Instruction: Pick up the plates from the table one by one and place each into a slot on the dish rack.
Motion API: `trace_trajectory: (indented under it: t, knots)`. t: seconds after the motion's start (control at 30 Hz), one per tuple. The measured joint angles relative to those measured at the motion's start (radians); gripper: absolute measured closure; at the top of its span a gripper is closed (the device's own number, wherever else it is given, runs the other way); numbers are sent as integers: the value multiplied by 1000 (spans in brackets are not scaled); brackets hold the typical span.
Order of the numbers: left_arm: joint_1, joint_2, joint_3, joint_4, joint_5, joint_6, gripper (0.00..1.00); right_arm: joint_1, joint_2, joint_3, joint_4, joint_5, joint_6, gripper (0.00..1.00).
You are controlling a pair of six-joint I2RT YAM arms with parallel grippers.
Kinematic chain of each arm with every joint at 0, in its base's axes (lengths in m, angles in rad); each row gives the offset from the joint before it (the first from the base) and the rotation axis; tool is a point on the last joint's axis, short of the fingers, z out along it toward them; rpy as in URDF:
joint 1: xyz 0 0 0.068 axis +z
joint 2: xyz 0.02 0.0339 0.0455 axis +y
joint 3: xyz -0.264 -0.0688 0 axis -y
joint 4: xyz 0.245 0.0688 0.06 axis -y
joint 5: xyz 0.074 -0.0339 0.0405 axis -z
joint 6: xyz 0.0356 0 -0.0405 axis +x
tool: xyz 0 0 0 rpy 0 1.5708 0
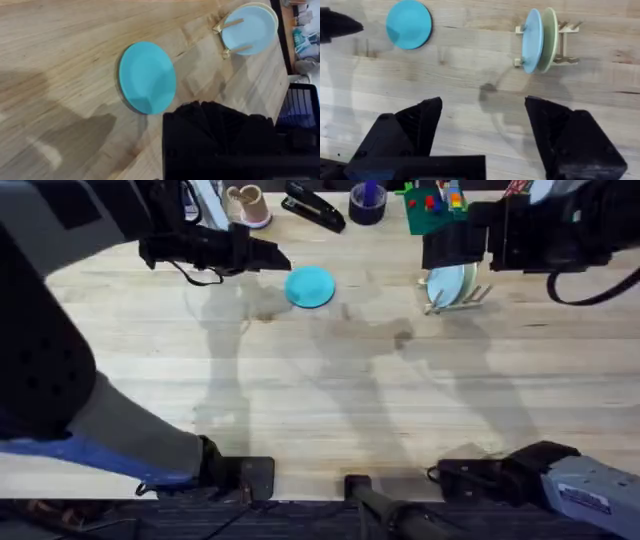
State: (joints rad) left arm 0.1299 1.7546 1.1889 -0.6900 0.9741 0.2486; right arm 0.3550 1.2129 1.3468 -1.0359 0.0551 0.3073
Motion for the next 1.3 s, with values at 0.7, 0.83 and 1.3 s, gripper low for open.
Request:
trace_trajectory:
  t: [0.7, 0.83, 1.3]
  knots:
    - [0, 264, 0, 144, 51, -10, 961, 0, 0, 0, 0, 0, 0, 8]
    - [0, 300, 1, 165, 64, -18, 961, 0, 0, 0, 0, 0, 0, 8]
    - [-1, 332, 16, 212, 73, -111, 960, 0, 0, 0, -16, 0, 0, 7]
